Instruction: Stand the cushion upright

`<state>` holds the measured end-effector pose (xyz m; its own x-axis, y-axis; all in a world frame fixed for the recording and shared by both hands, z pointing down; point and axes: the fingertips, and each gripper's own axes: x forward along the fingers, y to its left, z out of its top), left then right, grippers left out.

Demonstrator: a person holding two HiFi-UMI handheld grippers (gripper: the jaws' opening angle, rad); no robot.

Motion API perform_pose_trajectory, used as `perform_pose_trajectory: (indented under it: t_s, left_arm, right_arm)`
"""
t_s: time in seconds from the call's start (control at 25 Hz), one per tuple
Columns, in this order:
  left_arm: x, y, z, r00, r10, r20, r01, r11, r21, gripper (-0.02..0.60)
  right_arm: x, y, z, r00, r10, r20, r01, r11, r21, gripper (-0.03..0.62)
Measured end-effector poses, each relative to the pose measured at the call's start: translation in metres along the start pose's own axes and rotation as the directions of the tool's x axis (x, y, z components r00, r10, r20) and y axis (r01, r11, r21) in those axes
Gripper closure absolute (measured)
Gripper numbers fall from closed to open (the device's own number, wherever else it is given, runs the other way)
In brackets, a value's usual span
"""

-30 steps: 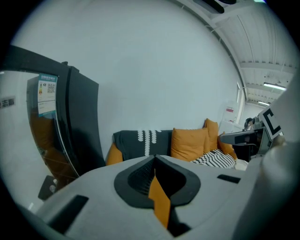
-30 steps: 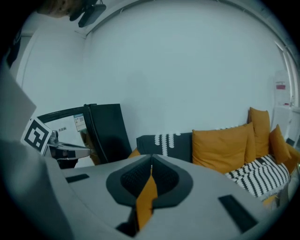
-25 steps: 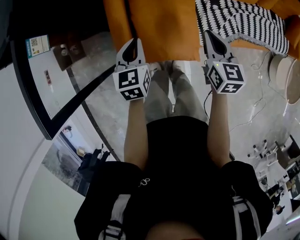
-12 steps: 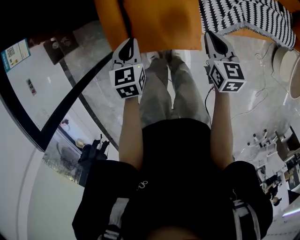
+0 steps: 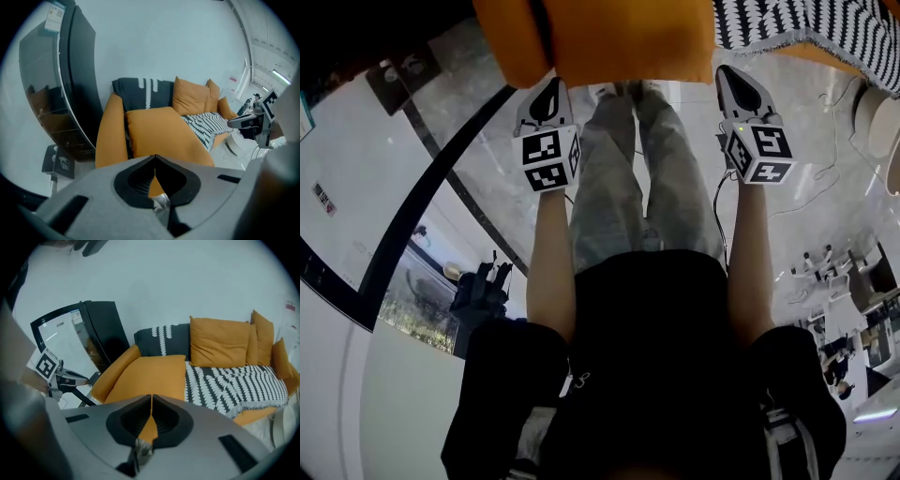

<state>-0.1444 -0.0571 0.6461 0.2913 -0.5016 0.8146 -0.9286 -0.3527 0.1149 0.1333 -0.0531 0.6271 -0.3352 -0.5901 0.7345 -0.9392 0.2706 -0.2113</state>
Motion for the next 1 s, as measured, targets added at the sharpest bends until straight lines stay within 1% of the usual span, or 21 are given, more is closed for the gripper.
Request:
perform_pose_trajectory:
  t_s: [0.12,0.36,0.6,0.76,0.92,0.96,1.0]
  left_arm:
    - [0.01,0.006,-0.026,0.999,0.008,-0.039,-0.008,1.0,-0.003,0.571]
    - [0.026,0.023,-0.075,0.994,0.016,-0.112,-0.014,1.0,0.025,0.571]
    - [0.047,0.024,-0.115,0.984,0.015,-0.178,-0.01,1.0,0.03,0.571]
    - [0.061,0.023,-0.136,0.975,0.012,-0.223,0.002,0.998,0.063,0.569]
    - [0.072,0.025,-0.153,0.962,0.027,-0.271,-0.001,0.995,0.097,0.568]
    - [0.074,0.025,-0.158,0.959,0.028,-0.283,0.001,0.995,0.104,0.556]
    - [0.077,0.025,-0.162,0.955,0.028,-0.295,0.005,0.994,0.112,0.524]
  right_arm:
    - [0.007,-0.001,-0.025,0.999,0.003,-0.035,-0.004,1.0,-0.008,0.58]
    - [0.013,-0.006,-0.075,0.995,-0.005,-0.103,0.005,1.0,-0.001,0.58]
    - [0.022,-0.014,-0.113,0.986,-0.006,-0.168,0.004,1.0,-0.012,0.58]
    - [0.031,-0.022,-0.139,0.976,-0.005,-0.218,0.001,1.0,-0.019,0.579]
    - [0.043,-0.033,-0.16,0.965,-0.019,-0.263,0.011,0.999,-0.032,0.574]
    - [0.047,-0.035,-0.166,0.96,-0.017,-0.28,0.007,0.999,-0.036,0.553]
    - [0.05,-0.037,-0.172,0.953,-0.013,-0.302,0.0,0.999,-0.044,0.486]
